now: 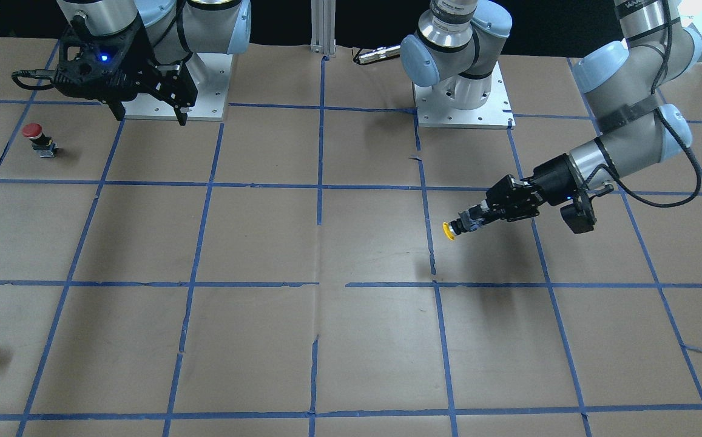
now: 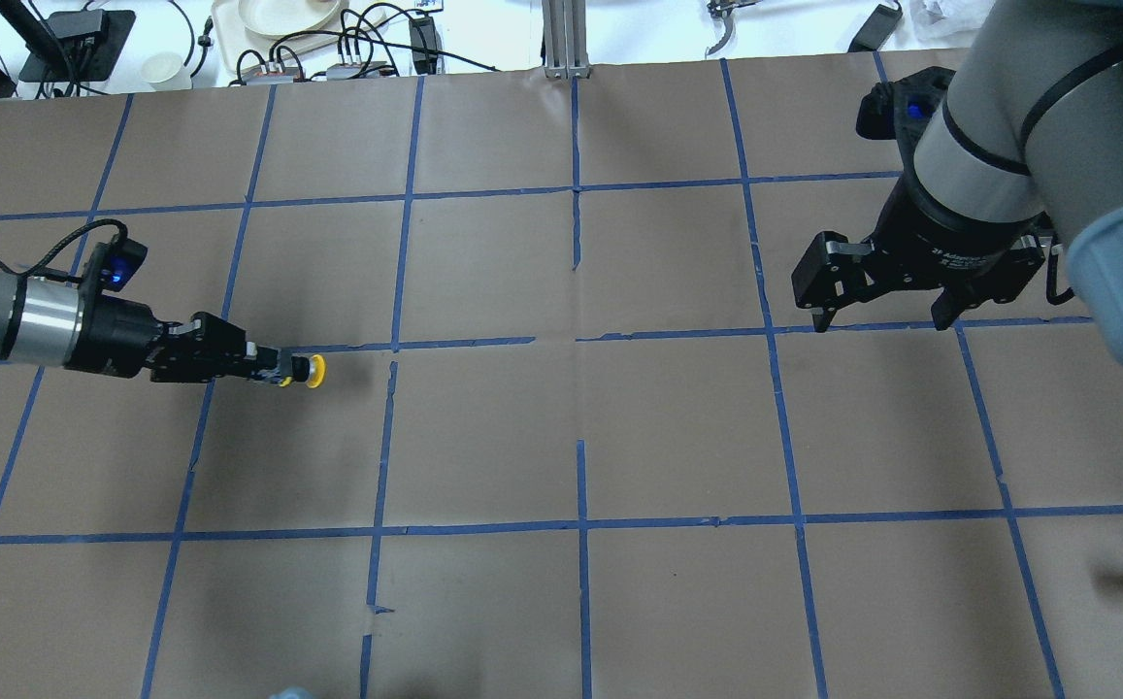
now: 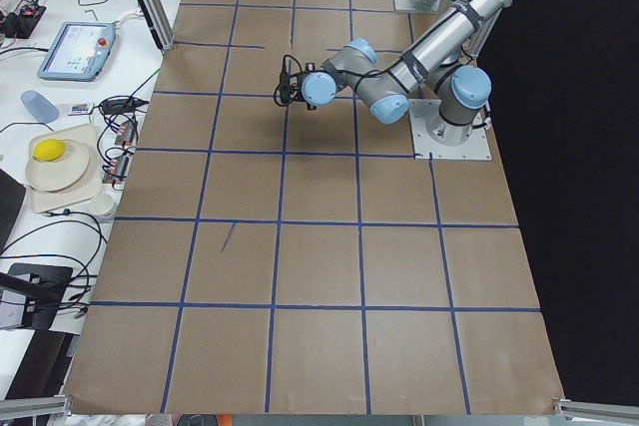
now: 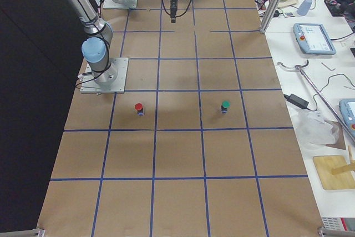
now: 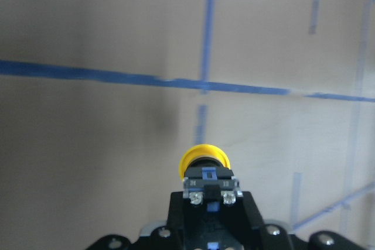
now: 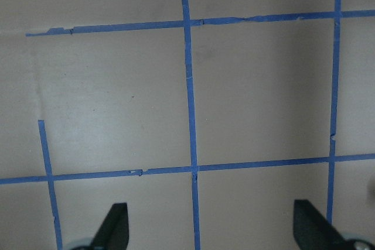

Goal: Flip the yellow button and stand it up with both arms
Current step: 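Lift the button with the left gripper toward the right gripper while the right arm approaches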

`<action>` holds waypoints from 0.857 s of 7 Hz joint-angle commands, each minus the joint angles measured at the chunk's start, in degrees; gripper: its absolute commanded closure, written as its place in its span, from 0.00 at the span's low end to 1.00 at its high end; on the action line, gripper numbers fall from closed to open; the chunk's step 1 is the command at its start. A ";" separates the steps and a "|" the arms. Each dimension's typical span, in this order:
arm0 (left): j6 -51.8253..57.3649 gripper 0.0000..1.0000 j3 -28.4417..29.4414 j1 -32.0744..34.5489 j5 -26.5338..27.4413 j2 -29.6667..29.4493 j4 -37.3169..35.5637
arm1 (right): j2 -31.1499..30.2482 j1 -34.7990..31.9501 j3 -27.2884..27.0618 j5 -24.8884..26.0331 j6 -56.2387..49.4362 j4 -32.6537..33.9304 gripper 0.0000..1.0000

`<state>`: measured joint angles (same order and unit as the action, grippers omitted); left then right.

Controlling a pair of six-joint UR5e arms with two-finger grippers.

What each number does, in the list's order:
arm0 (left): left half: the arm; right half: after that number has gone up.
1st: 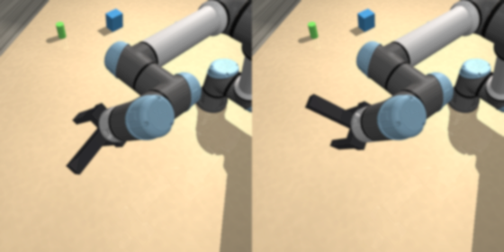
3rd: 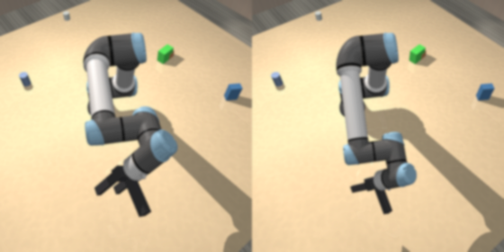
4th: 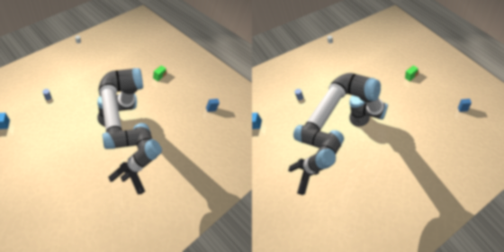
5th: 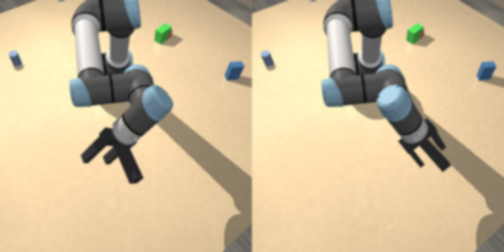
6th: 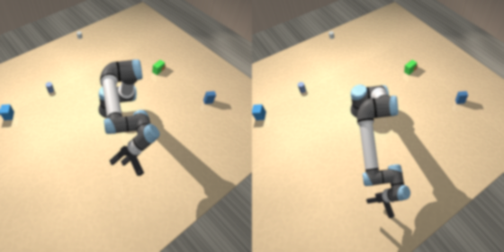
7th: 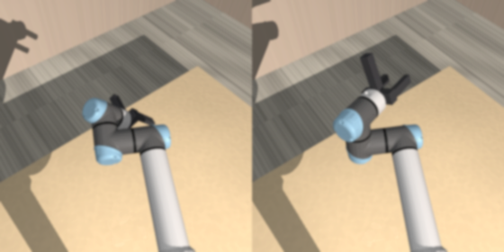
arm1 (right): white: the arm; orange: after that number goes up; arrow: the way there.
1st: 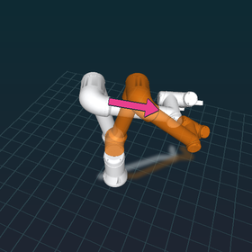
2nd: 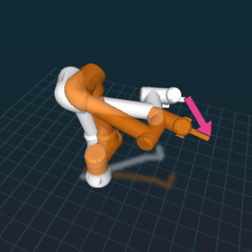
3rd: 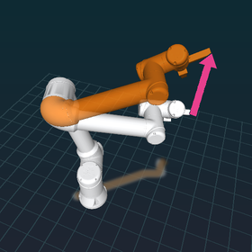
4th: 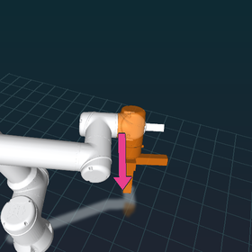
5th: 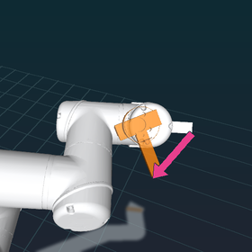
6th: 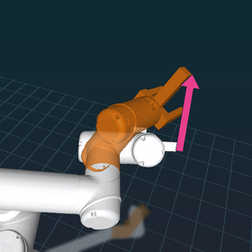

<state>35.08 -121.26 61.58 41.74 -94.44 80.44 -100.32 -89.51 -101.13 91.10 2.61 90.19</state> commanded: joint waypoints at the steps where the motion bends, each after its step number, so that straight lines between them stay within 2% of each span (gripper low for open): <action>1: -4.11 0.88 -2.39 10.35 -20.11 1.71 2.44 | 0.03 0.30 0.66 -1.70 0.20 0.07 0.00; 2: -4.14 0.88 -3.01 16.32 -29.34 1.72 2.45 | 0.38 0.30 1.54 -8.41 0.98 1.99 0.00; 3: -4.23 0.88 -3.36 20.64 -36.91 1.20 2.36 | 1.43 1.17 2.50 -9.79 1.86 1.83 0.00; 4: -4.23 0.88 -3.37 23.03 -41.86 0.75 2.18 | 3.01 1.88 4.43 -11.54 7.70 1.31 0.00; 5: -4.23 0.88 -3.63 24.97 -44.87 0.66 2.18 | 3.63 2.23 6.36 -17.47 14.20 0.78 0.00; 6: -4.05 0.88 -3.72 27.16 -49.77 0.40 2.18 | 3.64 3.28 7.16 -19.01 18.53 -0.96 0.00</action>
<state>30.90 -124.81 86.04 -2.53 -93.76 82.64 -97.08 -87.23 -95.41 75.41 15.22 90.74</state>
